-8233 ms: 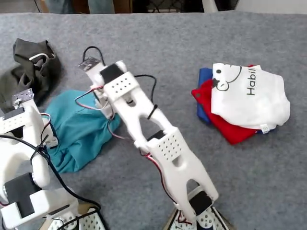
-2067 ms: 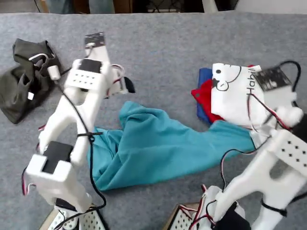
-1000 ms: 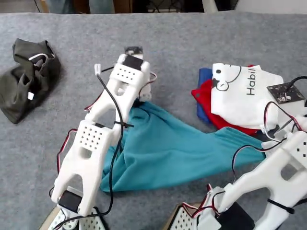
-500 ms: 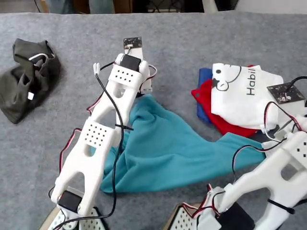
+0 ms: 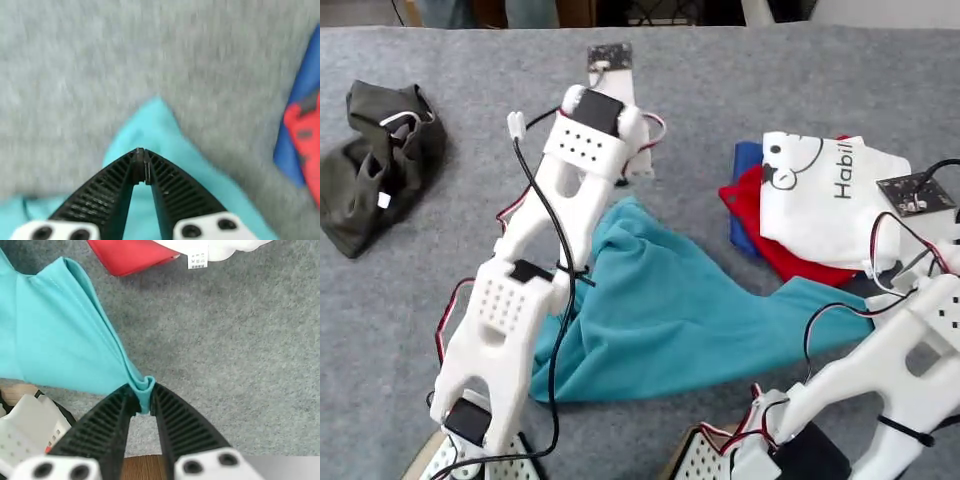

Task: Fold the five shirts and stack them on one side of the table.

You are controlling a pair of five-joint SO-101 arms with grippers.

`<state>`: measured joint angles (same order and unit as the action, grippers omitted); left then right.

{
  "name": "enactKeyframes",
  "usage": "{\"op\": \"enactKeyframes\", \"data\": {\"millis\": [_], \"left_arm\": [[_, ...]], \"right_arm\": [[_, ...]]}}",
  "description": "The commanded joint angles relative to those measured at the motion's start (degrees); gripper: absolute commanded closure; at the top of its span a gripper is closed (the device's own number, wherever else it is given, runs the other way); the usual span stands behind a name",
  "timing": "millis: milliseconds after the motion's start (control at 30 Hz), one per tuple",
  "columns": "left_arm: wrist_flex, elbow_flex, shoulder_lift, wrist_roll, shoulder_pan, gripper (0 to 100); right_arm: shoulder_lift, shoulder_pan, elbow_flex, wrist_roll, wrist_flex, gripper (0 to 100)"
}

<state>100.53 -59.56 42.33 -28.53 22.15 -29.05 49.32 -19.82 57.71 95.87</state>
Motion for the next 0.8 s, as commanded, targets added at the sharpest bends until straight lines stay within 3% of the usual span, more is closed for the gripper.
{"op": "enactKeyframes", "data": {"millis": [0, 133, 333, 533, 767], "left_arm": [[-2.5, 22.8, -11.3, -2.0, 4.1, 97], [-14.6, 41.5, -13.8, 0.4, 5.3, 97], [-25.8, 63.3, -13.5, 15.7, 4.4, 97], [-20.7, 72.8, -19.8, 32.2, -2.6, 97], [-17.8, 82.2, -31.4, 40.8, -8.6, 97]], "right_arm": [[-0.2, 0.0, 0.2, 0.6, -0.4, 98.4], [-0.2, -1.9, 0.1, 0.5, -0.3, 98.4], [-0.2, -1.8, 0.1, 0.5, -0.3, 98.4], [-0.2, -2.9, 0.2, 0.5, -0.3, 98.4], [-0.2, -5.8, 0.4, 0.5, 0.7, 98.4]]}}
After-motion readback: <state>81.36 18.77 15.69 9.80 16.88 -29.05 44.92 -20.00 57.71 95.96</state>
